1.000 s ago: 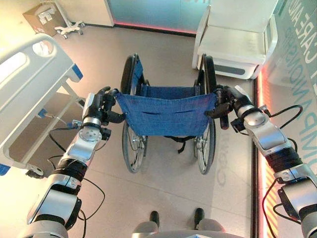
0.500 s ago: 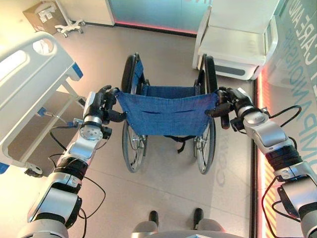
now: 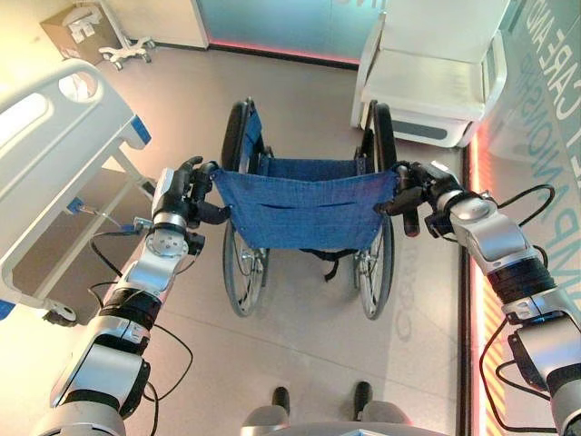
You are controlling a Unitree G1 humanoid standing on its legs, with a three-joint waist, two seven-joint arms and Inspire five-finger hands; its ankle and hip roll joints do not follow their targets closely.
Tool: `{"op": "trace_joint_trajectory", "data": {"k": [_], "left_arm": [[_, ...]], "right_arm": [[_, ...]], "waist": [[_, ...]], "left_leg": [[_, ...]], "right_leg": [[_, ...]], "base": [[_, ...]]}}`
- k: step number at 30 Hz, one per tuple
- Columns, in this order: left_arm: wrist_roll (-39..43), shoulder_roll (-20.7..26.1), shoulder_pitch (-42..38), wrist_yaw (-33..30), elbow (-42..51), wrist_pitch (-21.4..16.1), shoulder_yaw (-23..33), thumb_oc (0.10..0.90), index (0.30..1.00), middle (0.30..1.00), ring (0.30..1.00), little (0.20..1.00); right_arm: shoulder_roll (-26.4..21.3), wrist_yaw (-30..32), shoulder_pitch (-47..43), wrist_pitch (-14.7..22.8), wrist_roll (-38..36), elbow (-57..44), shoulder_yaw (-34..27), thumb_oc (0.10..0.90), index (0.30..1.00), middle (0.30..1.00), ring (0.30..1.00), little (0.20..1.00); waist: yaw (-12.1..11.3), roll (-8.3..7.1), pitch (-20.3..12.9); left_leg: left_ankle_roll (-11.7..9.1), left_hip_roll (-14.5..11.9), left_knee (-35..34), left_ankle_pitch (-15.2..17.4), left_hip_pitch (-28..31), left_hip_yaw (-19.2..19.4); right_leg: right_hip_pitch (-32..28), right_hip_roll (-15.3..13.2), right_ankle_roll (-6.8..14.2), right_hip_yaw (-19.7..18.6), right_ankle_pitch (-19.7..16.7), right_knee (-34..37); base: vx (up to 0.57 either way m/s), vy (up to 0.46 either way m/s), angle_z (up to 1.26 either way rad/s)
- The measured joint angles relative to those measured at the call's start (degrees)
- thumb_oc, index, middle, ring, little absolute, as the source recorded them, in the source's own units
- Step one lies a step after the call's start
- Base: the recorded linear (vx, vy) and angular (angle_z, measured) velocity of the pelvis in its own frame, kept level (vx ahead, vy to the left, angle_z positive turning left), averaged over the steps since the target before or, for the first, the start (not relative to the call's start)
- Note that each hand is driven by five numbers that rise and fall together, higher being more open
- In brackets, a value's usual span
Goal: Push the wheelchair next to the bed
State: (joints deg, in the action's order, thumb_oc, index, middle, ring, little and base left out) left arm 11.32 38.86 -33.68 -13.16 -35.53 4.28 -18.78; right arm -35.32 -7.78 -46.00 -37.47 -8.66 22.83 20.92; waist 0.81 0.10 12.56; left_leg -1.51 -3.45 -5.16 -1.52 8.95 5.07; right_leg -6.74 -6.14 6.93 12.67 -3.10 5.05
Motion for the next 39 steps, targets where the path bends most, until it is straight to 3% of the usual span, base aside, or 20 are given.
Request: {"op": "trace_joint_trajectory", "data": {"k": [4,9,10,11,12,13,14,20,24,34,39], "left_arm": [[0.0,0.0,-0.5,0.0,0.0,0.0,-1.1,0.8,0.9,0.9,0.9,0.9],[0.0,0.2,-0.6,-0.1,0.0,0.3,-1.2,0.8,0.9,0.9,0.9,0.9],[0.0,0.2,-0.6,-0.2,0.0,0.3,-1.2,0.747,0.82,0.82,0.82,0.82],[0.0,0.2,-0.6,-0.4,-0.1,0.3,-1.2,0.687,0.731,0.731,0.731,0.731],[0.0,0.2,-0.6,-0.7,-0.1,0.3,-1.2,0.587,0.58,0.58,0.58,0.58],[0.0,0.2,-0.6,-1.0,-0.1,0.3,-1.2,0.54,0.509,0.509,0.509,0.509],[0.0,0.1,-0.5,-1.1,-0.1,-0.1,-1.2,0.4,0.3,0.3,0.3,0.3],[0.3,-0.7,-0.1,-6.4,-0.1,-0.9,-1.1,0.4,0.3,0.3,0.3,0.3],[0.1,-1.3,0.3,-7.6,0.0,-1.1,-0.5,0.4,0.3,0.3,0.3,0.3],[-0.5,-2.1,2.8,-7.4,2.2,-0.8,2.2,0.4,0.3,0.3,0.3,0.3],[-1.5,-2.8,4.3,-7.8,2.6,-0.6,3.5,0.4,0.3,0.3,0.3,0.3]], "right_arm": [[0.0,-4.9,-2.6,-1.7,4.8,2.4,0.7,0.8,0.9,0.9,0.9,0.9],[-0.1,-4.4,-3.7,-2.7,3.3,3.1,2.3,0.8,0.9,0.9,0.9,0.9],[-0.1,-4.1,-3.7,-2.7,2.9,3.1,2.4,0.8,0.9,0.9,0.9,0.9],[-0.1,-3.2,-3.7,-2.8,1.4,3.1,2.4,0.675,0.712,0.712,0.712,0.712],[-0.1,-2.4,-3.6,-2.8,0.7,3.1,2.4,0.414,0.321,0.321,0.321,0.321],[-0.1,-0.6,-3.3,-2.8,-1.2,3.0,2.4,0.4,0.3,0.3,0.3,0.3],[-0.1,2.1,-3.0,-2.3,-3.4,2.9,2.2,0.4,0.3,0.3,0.3,0.3],[0.3,10.5,-0.3,-0.3,-7.6,-0.5,1.5,0.4,0.3,0.3,0.3,0.3],[2.8,17.1,4.3,3.3,-6.9,-3.1,-0.3,0.4,0.3,0.3,0.3,0.3],[5.3,20.5,10.7,9.3,0.6,-7.7,-2.4,0.4,0.3,0.3,0.3,0.3],[6.2,20.5,11.6,10.0,3.8,-8.7,-2.4,0.4,0.3,0.3,0.3,0.3]], "waist": [[-0.4,-0.44,-0.3],[-0.4,-0.98,-0.6],[-0.4,-1.0,-0.6],[-0.4,-1.0,-0.6],[-0.3,-1.0,-0.6],[-0.3,-1.0,-0.6],[-0.3,-1.0,-0.6],[-0.2,-1.0,-0.6],[0.0,-1.0,-0.6],[0.2,-0.14,-0.5],[0.8,0.83,-0.6]], "left_leg": [[0.0,0.0,0.0,0.0,0.1,0.0],[0.0,0.0,0.0,0.0,0.1,-0.1],[0.0,0.0,0.0,0.0,0.1,-0.1],[0.0,0.0,0.0,0.0,0.1,-0.1],[0.0,0.0,0.0,0.0,0.1,-0.1],[0.0,0.0,0.0,0.0,0.1,-0.1],[0.0,0.0,0.0,0.0,0.1,-0.1],[0.0,0.0,0.0,0.0,0.0,-0.1],[0.0,0.0,0.0,0.0,0.0,-0.1],[0.0,0.1,0.0,0.0,0.0,-0.1],[0.0,0.1,0.0,0.0,0.0,-0.1]], "right_leg": [[-0.1,0.0,0.0,0.0,0.0,0.0],[-0.1,0.0,0.0,0.1,0.0,0.0],[-0.1,0.0,0.0,0.1,0.0,0.0],[-0.1,0.0,0.0,0.1,0.0,0.0],[-0.1,0.0,0.0,0.0,0.0,0.0],[-0.1,0.0,0.0,0.1,0.0,0.0],[-0.1,0.0,0.0,0.1,0.0,0.0],[-0.1,0.0,0.0,0.1,0.0,0.0],[0.0,0.0,0.0,0.0,0.0,0.0],[0.1,-0.1,0.0,-0.1,0.0,0.0],[0.0,-0.1,0.0,-0.1,0.0,0.0]], "base": [[0.0,0.0,0.0],[0.0,0.0,0.0],[0.0,0.0,0.0],[0.0,0.0,0.0],[0.0,0.0,0.0],[0.0,0.0,0.0],[0.0,0.0,0.0],[0.0,0.0,0.0],[0.0,0.0,0.0],[0.0,0.0,0.0],[0.0,0.0,0.0]]}}
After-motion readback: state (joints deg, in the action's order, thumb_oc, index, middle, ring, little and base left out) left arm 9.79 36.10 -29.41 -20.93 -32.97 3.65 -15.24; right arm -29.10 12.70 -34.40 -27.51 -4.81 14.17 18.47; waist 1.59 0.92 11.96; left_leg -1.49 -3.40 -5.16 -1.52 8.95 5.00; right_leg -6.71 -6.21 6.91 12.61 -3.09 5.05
